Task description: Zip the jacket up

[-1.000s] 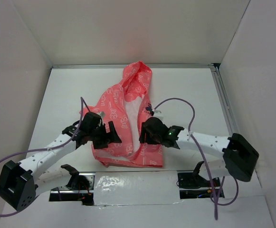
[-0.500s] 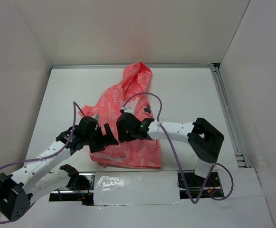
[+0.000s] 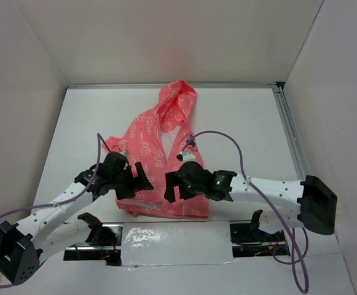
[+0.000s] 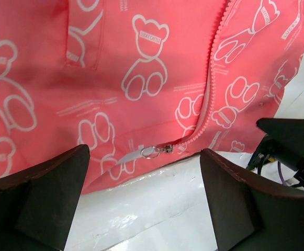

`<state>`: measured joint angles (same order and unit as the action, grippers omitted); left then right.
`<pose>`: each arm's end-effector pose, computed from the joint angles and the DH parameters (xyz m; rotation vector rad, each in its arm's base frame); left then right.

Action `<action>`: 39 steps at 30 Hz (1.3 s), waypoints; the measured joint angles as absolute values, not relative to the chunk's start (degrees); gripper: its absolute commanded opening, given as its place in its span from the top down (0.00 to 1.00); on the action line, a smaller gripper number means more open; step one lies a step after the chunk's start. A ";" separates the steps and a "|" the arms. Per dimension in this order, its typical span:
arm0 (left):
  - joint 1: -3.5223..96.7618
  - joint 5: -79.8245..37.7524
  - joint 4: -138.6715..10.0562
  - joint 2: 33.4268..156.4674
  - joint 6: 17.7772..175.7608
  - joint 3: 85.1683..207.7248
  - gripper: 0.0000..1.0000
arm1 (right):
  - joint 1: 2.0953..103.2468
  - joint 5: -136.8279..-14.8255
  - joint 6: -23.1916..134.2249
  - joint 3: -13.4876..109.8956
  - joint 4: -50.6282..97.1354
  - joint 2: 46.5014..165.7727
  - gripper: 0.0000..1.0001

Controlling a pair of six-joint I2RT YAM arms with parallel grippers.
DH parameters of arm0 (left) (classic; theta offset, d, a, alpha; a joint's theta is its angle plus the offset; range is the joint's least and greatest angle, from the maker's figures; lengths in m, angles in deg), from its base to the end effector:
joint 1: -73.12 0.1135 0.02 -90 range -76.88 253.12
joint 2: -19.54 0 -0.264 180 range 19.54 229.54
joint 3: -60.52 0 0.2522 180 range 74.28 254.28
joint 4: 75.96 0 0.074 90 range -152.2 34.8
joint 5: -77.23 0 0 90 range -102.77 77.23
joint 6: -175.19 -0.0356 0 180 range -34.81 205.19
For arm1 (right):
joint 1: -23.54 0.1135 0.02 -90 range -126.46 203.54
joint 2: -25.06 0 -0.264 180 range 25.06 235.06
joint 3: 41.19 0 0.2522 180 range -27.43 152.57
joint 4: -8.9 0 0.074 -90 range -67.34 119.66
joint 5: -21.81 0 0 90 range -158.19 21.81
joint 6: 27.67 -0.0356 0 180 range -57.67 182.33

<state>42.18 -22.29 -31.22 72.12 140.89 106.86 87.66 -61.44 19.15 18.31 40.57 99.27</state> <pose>0.1505 -0.0971 0.2110 -0.4903 2.5974 -0.8023 0.1205 0.2389 0.2243 -0.3972 2.4745 0.7200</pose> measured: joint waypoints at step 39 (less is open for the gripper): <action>40.80 -20.04 -32.69 83.22 141.72 109.59 0.01 | 77.28 -43.70 11.02 10.33 59.43 86.68 0.22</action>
<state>40.80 -20.04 -32.69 83.22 141.72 109.59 77.28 -43.70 11.02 10.33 59.43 86.68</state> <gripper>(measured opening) 0.993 0.763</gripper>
